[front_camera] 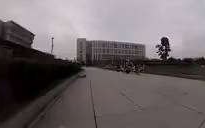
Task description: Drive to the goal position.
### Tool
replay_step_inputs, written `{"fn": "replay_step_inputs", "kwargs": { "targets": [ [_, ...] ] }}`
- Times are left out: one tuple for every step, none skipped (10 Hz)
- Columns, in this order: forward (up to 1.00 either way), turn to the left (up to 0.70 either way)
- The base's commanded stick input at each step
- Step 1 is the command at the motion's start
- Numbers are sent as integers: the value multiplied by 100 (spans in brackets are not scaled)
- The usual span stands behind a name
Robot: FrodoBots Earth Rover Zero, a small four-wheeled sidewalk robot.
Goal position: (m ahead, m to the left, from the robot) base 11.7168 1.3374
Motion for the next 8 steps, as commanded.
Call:
{"fn": "replay_step_inputs", "kwargs": {
  "targets": [
    [70,0],
    [70,0],
    [70,0],
    [70,0],
    [70,0],
    [70,0],
    [70,0],
    [70,0]
  ]
}}
